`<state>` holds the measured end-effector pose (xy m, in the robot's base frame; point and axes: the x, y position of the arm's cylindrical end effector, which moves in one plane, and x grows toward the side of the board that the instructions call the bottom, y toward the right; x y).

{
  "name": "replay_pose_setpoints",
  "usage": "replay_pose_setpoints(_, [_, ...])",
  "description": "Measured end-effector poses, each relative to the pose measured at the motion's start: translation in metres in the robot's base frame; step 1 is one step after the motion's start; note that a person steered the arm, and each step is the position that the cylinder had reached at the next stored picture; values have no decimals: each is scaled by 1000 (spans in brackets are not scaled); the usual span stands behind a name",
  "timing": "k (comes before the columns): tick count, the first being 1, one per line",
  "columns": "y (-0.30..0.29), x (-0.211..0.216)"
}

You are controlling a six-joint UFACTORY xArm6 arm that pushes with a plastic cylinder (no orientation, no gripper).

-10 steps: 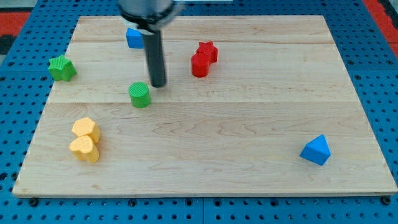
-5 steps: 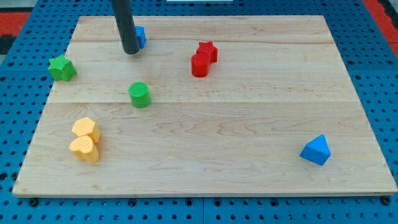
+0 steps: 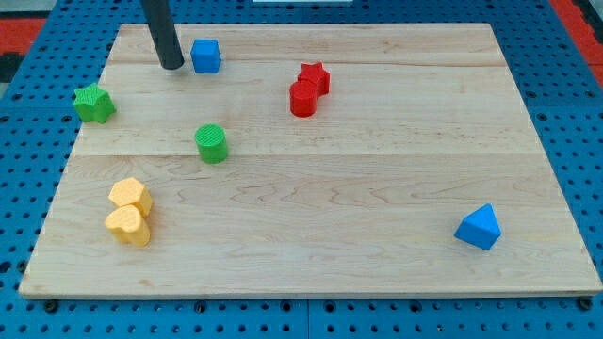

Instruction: Move the blue cube closely to the blue triangle

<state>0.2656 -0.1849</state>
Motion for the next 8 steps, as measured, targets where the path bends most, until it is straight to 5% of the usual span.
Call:
replay_pose_setpoints(1, [15, -33])
replay_pose_setpoints(4, [134, 159])
replay_pose_setpoints(6, [110, 192])
replay_pose_setpoints(8, [207, 232])
